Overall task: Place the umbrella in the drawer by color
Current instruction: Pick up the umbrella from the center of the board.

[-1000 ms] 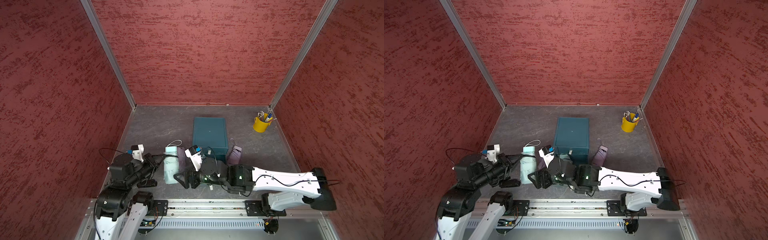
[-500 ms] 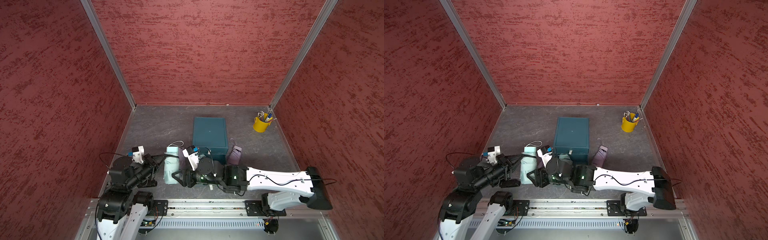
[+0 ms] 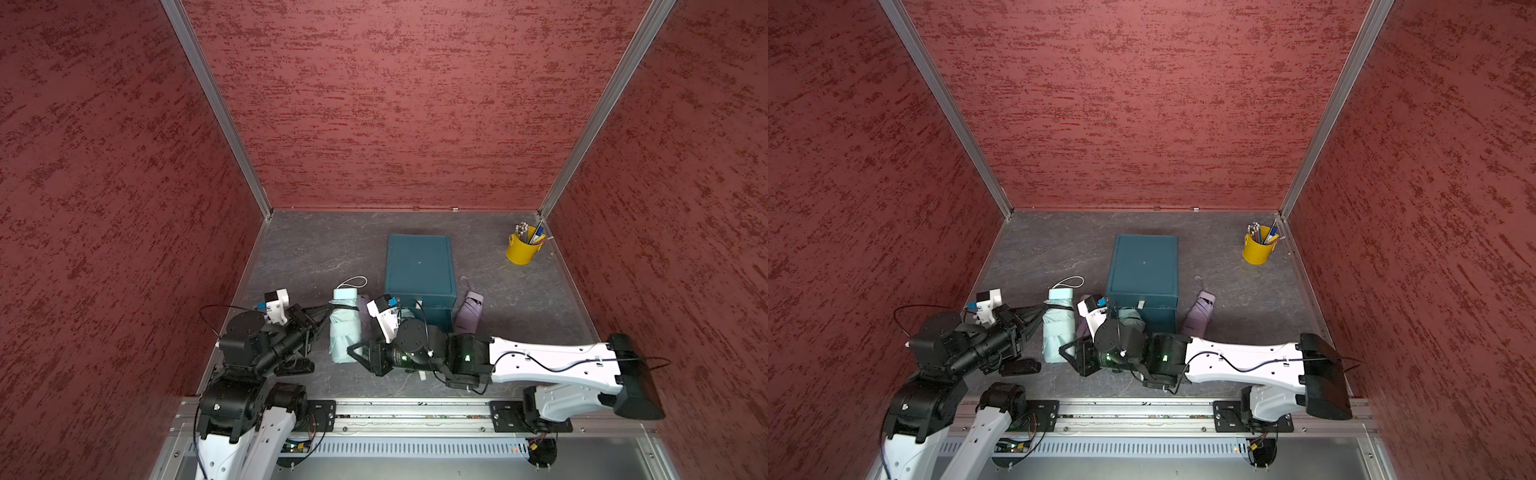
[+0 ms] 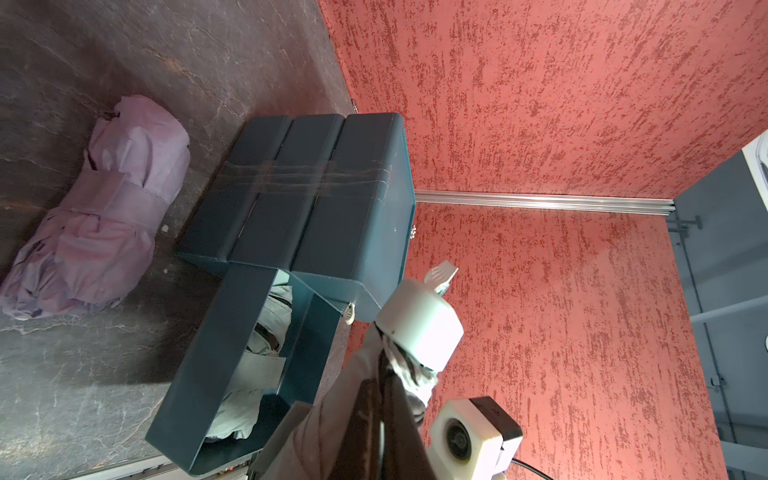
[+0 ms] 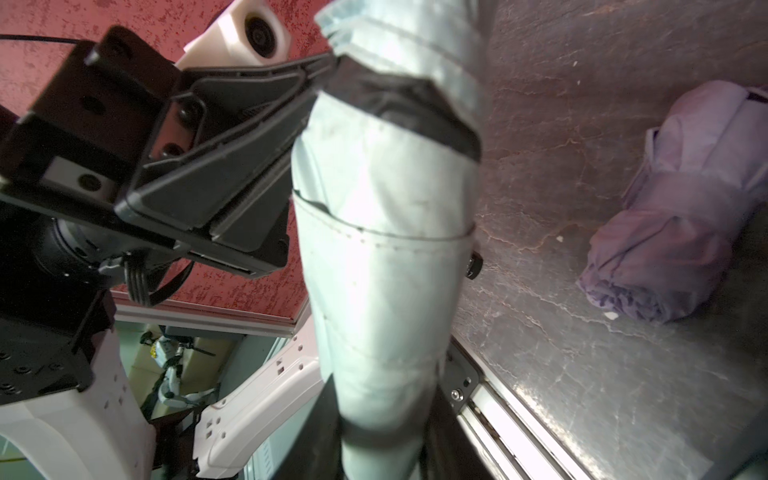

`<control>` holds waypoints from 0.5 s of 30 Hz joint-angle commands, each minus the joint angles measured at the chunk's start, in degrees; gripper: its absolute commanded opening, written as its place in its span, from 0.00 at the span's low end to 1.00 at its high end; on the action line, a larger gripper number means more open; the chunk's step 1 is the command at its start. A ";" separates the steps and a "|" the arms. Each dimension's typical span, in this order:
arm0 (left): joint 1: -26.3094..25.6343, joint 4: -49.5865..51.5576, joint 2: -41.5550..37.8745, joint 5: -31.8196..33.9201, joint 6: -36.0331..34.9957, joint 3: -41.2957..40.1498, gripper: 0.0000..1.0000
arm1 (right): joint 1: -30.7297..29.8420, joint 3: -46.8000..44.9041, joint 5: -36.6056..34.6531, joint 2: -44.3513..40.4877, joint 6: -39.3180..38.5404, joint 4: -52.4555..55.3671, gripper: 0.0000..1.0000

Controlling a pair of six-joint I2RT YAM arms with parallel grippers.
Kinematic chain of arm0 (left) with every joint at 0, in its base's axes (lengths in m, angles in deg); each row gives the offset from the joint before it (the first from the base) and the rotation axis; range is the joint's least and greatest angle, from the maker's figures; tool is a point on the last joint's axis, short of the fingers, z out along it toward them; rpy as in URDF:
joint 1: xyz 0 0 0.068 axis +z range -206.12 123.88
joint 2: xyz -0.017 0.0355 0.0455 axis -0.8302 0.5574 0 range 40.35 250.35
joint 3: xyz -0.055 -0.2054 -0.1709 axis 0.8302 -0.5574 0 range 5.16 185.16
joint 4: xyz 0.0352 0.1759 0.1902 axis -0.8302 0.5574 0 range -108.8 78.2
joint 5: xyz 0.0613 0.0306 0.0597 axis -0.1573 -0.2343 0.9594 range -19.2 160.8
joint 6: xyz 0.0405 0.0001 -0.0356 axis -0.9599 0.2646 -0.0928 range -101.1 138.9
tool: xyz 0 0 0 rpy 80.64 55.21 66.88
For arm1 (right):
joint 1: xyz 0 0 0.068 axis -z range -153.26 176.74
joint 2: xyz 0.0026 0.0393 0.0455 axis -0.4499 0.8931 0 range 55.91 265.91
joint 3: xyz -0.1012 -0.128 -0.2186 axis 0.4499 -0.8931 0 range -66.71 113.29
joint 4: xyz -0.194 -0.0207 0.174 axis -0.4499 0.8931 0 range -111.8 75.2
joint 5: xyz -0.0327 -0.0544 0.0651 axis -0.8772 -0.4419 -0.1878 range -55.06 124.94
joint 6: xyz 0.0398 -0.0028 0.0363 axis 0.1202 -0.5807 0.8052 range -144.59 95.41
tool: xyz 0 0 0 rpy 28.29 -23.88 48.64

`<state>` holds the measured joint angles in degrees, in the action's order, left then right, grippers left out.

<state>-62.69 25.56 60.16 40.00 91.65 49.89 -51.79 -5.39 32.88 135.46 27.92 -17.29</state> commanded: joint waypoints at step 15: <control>-1.30 -2.71 11.96 -8.30 -33.51 4.41 0.80 | 0.22 -0.52 -6.57 -17.97 2.38 25.22 0.00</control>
<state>-63.28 25.47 69.80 38.36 70.25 51.94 -51.59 -5.50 30.62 124.01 28.47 0.72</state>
